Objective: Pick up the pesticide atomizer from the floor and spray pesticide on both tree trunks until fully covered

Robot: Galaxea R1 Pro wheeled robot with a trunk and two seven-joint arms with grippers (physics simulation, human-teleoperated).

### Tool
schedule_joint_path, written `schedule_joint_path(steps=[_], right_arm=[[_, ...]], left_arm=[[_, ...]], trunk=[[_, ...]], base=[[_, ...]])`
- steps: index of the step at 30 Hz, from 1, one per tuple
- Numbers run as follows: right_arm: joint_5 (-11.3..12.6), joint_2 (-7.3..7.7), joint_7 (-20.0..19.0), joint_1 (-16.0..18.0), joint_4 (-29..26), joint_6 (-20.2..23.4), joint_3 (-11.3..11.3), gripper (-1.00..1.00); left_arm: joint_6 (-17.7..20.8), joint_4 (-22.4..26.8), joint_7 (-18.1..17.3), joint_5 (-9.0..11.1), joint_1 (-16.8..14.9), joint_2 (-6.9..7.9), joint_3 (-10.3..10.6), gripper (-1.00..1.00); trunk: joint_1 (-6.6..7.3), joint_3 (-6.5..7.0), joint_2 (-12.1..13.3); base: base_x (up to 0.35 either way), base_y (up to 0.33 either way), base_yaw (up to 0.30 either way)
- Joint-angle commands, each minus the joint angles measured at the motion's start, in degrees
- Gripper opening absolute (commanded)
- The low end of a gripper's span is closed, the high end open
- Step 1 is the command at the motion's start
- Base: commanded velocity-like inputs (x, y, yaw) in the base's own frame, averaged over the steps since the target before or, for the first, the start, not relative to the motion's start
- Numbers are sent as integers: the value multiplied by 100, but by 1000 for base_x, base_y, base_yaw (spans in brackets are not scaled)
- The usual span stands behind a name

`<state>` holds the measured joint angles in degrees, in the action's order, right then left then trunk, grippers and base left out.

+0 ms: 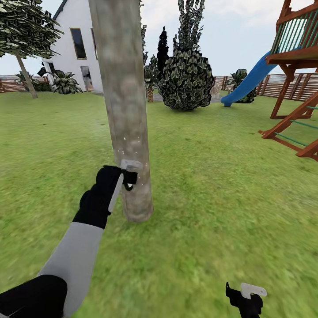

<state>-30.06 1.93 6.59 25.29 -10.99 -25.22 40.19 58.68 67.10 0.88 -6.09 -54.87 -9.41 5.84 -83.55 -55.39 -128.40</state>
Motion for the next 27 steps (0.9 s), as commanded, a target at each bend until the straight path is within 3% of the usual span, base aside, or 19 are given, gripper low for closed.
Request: schedule_joint_path(steps=[1, 5, 8, 11, 13, 15, 17, 19, 21, 23, 27], right_arm=[[0, 0, 0, 0, 0, 0, -1, 100], [0, 0, 1, 0, 0, 0, 1, 100], [0, 0, 0, 2, 0, 0, -2, 100], [0, 0, 2, 1, 0, 0, -2, 100], [0, 0, 0, 2, 0, 0, -2, 100], [0, 0, 1, 2, 0, 0, -2, 100], [0, 0, 0, 2, 0, 0, -2, 100], [0, 0, 0, 0, 0, 0, -2, 100], [2, 3, 7, 1, -2, -6, 3, 100], [0, 19, 6, 2, -3, -6, 6, 100], [0, 35, 2, 2, -5, 0, 1, 100]], left_arm=[[2, 42, 0, 5, 0, 53, 0, -100], [10, 65, -3, 2, 44, 366, -97, -100], [5, -17, -9, 10, 103, 422, -192, -100], [-4, -340, -13, 33, 228, 355, -27, -100], [-5, -562, -17, 58, 245, 232, 97, -100], [-5, -680, -18, 69, 248, 91, 123, -100], [-5, -784, -18, 67, 323, 89, 120, -100], [-70, -1171, 2, 20, 588, 158, 94, -100], [-129, -1449, 15, 15, 829, 383, 72, -100], [-240, -1778, 24, 11, 926, 491, 66, -100], [-1075, -2644, 257, 10, 1011, 478, -550, -100]], trunk=[[0, 0, 0], [0, 0, 0], [0, 0, 0], [0, 0, 0], [0, 0, 0], [0, 0, 0], [0, 0, 0], [0, 0, 0], [0, 0, 0], [0, 0, 0], [0, 0, 0]], base=[[0, 0, 0], [0, 0, 0], [0, 0, 0], [0, 0, 0], [0, 0, 0], [0, 0, 0], [0, 0, 0], [0, 0, 0], [0, 0, 0], [0, 0, 0], [0, 0, 0]])
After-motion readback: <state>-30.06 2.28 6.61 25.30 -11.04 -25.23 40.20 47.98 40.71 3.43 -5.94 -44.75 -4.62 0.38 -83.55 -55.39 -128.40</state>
